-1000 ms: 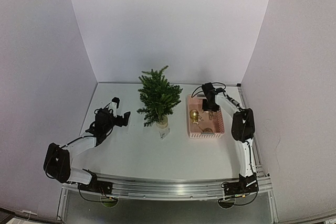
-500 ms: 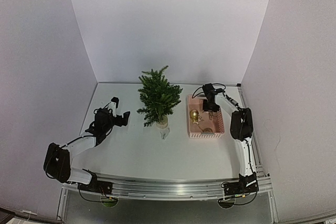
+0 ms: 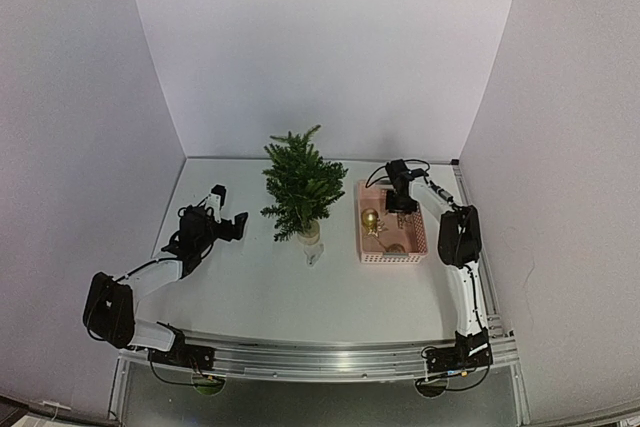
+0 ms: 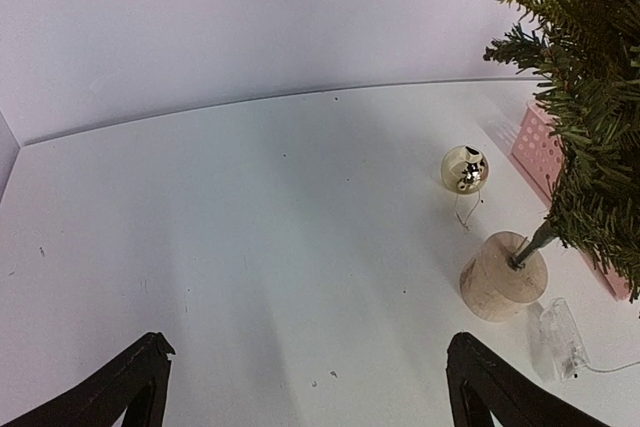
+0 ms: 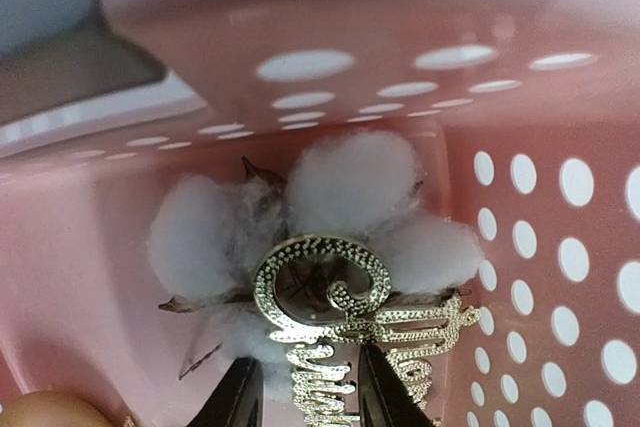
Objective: Decorate the small christmas tree
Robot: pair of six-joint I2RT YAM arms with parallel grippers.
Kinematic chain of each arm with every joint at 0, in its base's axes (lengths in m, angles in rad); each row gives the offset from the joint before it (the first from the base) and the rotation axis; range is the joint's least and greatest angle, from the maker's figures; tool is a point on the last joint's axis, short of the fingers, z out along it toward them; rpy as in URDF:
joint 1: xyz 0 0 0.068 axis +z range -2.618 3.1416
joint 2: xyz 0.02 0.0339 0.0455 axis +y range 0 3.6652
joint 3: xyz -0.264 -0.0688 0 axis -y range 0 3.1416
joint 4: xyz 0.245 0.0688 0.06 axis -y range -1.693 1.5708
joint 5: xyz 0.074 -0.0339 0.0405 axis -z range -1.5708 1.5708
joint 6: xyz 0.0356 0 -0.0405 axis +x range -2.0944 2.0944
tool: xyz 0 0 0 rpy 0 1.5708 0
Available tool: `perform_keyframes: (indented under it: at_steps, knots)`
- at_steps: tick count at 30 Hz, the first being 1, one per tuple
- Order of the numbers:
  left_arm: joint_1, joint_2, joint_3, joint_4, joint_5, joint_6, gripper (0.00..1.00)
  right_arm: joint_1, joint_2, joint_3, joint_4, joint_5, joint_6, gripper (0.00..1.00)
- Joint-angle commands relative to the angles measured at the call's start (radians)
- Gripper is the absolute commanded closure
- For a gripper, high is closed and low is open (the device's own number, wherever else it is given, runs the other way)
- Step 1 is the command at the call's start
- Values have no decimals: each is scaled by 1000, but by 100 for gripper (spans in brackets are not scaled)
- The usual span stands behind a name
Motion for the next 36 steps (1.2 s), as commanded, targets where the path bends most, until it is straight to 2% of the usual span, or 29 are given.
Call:
perform_keyframes:
  at_steps: [1,7,15,36]
  knots:
    - [10,12,38,39,17,-16,4,-1,-12,10,-1,-16,12,69]
    - [14,17,43,41,23,-19,4,-1,-6,2,1,-7,8,69]
    - [21,14,41,36,25,-19,4,-1,-12,12,5,-11,7,80]
    - [31,33,47,51,40,-11,4,14,-163,-91,21,-59,-6,83]
